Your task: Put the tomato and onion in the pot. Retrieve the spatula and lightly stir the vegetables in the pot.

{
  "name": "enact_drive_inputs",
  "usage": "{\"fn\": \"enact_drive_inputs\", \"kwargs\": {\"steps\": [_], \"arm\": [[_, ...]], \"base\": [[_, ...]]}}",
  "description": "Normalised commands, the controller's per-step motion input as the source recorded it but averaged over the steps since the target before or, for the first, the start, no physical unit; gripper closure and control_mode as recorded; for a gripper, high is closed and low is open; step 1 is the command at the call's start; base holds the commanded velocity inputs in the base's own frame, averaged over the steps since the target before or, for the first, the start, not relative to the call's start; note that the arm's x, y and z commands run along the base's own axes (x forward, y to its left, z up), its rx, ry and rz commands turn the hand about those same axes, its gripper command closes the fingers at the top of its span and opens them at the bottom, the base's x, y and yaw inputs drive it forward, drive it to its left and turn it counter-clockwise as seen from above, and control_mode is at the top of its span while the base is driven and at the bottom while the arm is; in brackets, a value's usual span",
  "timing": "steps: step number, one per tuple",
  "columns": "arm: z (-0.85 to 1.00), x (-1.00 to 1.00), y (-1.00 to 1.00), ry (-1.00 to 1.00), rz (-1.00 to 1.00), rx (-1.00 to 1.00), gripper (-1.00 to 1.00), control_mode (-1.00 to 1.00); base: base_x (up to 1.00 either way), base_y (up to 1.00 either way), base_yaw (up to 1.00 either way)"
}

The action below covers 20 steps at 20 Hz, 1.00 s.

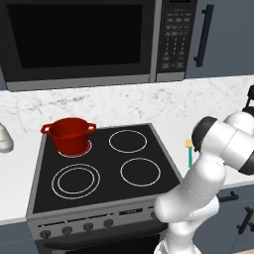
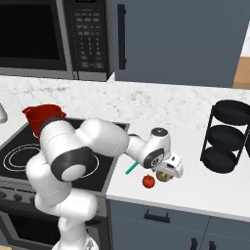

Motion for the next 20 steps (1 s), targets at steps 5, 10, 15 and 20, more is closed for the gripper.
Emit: {"fn": "enact_drive_inputs", "kwargs": {"steps": [5, 10, 15, 20], "arm": [[-0.24, 0.15, 0.0, 0.0, 0.0, 0.0, -1.0, -1.0], [0.0, -0.06, 0.1, -0.02, 0.0, 0.0, 1.0, -1.0], [0.01, -0.23, 0.14, 0.0, 0.0, 0.0, 1.0, -1.0], [0.75, -0.47, 0.33, -0.24, 0.0, 0.0, 1.0, -1.0]], "base": [[0.0, 0.0, 0.0], [0.0, 0.0, 0.0], [0.0, 0.0, 0.0], [0.0, 0.0, 0.0]]}}
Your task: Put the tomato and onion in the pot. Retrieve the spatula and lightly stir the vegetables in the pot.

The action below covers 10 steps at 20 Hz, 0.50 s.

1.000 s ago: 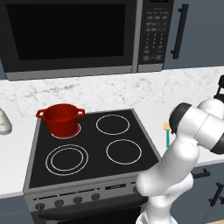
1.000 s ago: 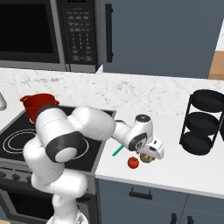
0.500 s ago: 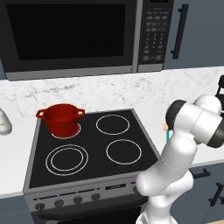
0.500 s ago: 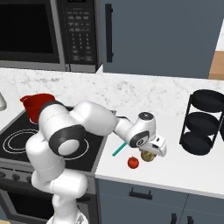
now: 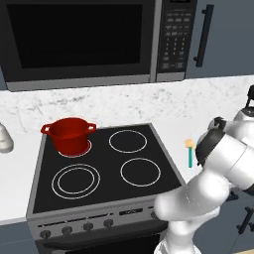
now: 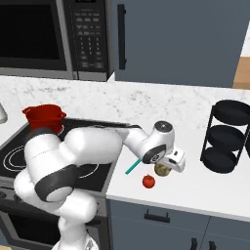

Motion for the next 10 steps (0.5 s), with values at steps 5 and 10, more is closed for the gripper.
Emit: {"fn": "enact_drive_inputs", "kwargs": {"steps": [5, 10], "arm": [[1.0, -0.22, 0.89, -0.42, 0.0, 0.0, 1.0, -1.0], [0.79, -0.06, 1.0, -0.27, 0.01, -0.02, 1.0, -1.0]], "base": [[0.0, 0.0, 0.0], [0.0, 0.0, 0.0]]}}
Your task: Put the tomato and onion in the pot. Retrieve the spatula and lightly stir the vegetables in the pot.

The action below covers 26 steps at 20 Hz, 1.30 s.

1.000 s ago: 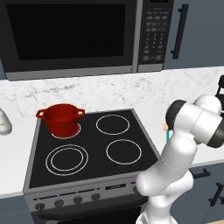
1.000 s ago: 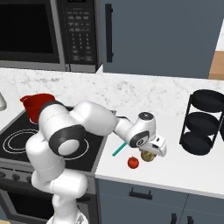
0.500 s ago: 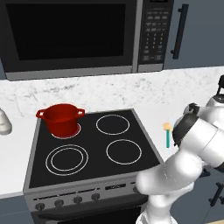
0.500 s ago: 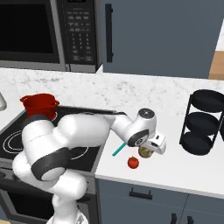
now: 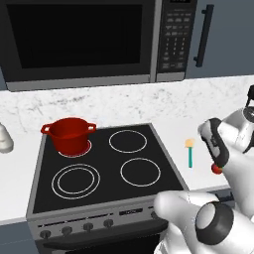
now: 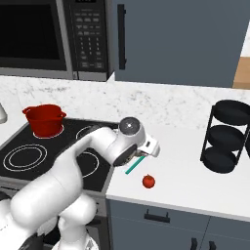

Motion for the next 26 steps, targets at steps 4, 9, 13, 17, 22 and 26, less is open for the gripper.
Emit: {"fn": "enact_drive_inputs", "kwargs": {"steps": [4, 9, 13, 17, 22, 26], "arm": [[0.59, -0.09, 1.0, -0.13, 0.05, -0.05, 1.0, -1.0], [0.52, -0.13, 1.0, 0.0, 0.09, -0.09, 1.0, -1.0], [0.55, -0.14, 1.0, 0.0, 0.12, -0.09, 1.0, -1.0], [0.39, -0.05, 1.0, 0.01, 0.13, -0.06, 1.0, -1.0], [0.21, 0.0, 1.0, 0.02, 0.16, -0.01, 1.0, -1.0], [0.14, 0.0, 1.0, 0.0, 0.17, 0.0, 1.0, -1.0]], "base": [[0.0, 0.0, 0.0], [0.0, 0.0, 0.0], [0.0, 0.0, 0.0], [0.0, 0.0, 0.0], [0.0, 0.0, 0.0], [0.0, 0.0, 0.0]]}}
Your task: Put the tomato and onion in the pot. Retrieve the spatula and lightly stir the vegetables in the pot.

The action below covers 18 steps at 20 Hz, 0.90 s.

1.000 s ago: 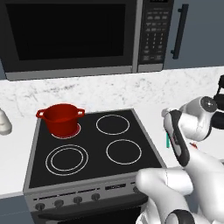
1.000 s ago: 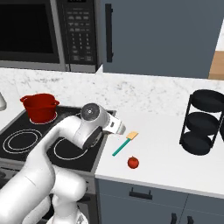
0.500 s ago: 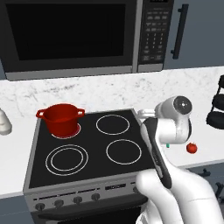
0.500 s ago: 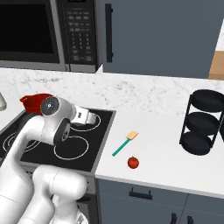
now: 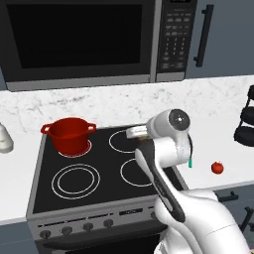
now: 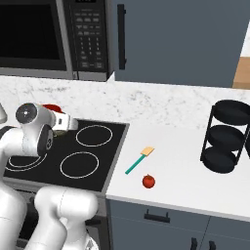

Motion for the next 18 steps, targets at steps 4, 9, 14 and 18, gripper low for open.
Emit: {"fn": "enact_drive_inputs", "kwargs": {"steps": [4, 9, 14, 18], "arm": [[0.17, -0.01, 1.0, -0.01, 0.15, 0.0, 1.0, -1.0], [0.06, 0.0, 1.0, -0.12, 0.13, -0.01, 1.0, -1.0], [0.05, 0.03, 1.0, -0.18, 0.09, 0.0, 1.0, -1.0], [0.08, 0.32, 0.82, -0.18, 0.02, 0.0, 1.0, -1.0]], "base": [[0.0, 0.0, 0.0], [0.0, 0.0, 0.0], [0.0, 0.0, 0.0], [0.0, 0.0, 0.0]]}}
